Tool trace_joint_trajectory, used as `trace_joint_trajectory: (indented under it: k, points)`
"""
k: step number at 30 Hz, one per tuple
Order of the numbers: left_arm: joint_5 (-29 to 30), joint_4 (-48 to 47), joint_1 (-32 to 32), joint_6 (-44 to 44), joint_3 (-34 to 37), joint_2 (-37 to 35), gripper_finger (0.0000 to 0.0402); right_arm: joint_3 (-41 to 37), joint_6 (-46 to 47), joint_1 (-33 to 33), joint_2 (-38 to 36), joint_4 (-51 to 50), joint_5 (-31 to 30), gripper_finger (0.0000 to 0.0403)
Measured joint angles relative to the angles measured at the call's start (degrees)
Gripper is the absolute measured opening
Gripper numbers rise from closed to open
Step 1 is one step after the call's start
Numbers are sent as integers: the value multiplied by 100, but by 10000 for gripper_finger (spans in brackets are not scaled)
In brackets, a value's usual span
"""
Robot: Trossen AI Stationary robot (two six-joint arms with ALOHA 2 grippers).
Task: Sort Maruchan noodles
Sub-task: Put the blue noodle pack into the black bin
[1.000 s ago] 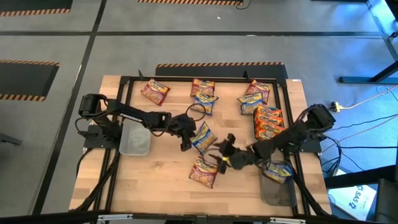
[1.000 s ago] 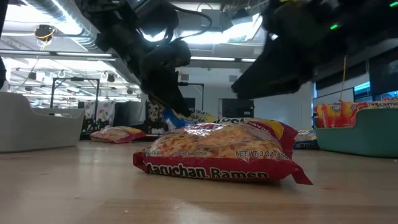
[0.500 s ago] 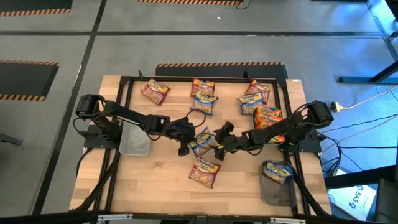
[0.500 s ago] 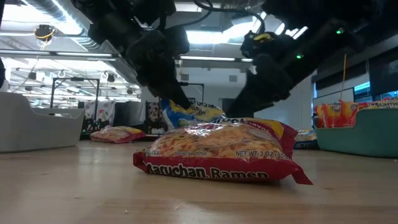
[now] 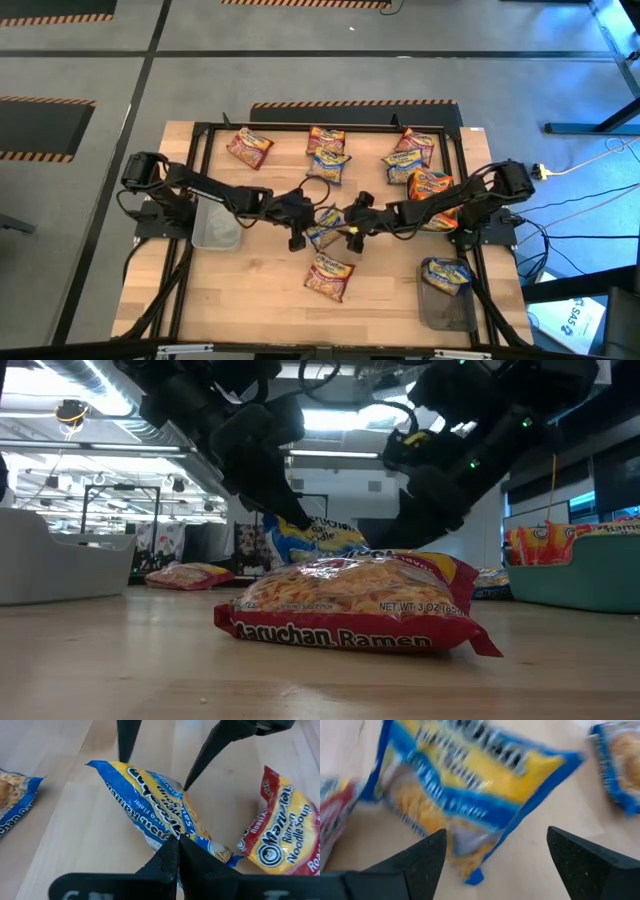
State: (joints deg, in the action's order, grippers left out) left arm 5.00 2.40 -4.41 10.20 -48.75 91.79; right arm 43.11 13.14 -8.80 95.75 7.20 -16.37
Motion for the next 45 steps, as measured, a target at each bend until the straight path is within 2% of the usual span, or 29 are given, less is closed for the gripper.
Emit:
trace_joint_trajectory:
  k: [7,10,15,21,25,32,36,40,45]
  points:
    - [3,277,-242,-311,0,-2,0,-5,-425,73,47,191,369,325]
    - [5,411,-296,-449,0,-2,0,-101,-629,170,102,647,581,325]
    - [3,427,-320,-466,0,-2,0,-400,-738,220,419,1985,1564,325]
    - [22,465,-298,-486,4,-4,0,-466,-697,206,835,2718,1860,321]
    - [21,467,-298,-482,4,-4,0,-457,-701,208,928,2906,1887,283]
    - [27,560,-295,-431,4,-4,3,-457,-743,208,928,2919,1886,160]
    - [88,738,-298,-206,4,-4,26,-457,-809,205,928,2896,1886,99]
    - [354,788,-301,-141,4,-4,66,-457,-896,203,928,2890,1882,98]
    - [399,768,-301,-87,4,-36,123,-457,-859,155,928,2877,1714,108]
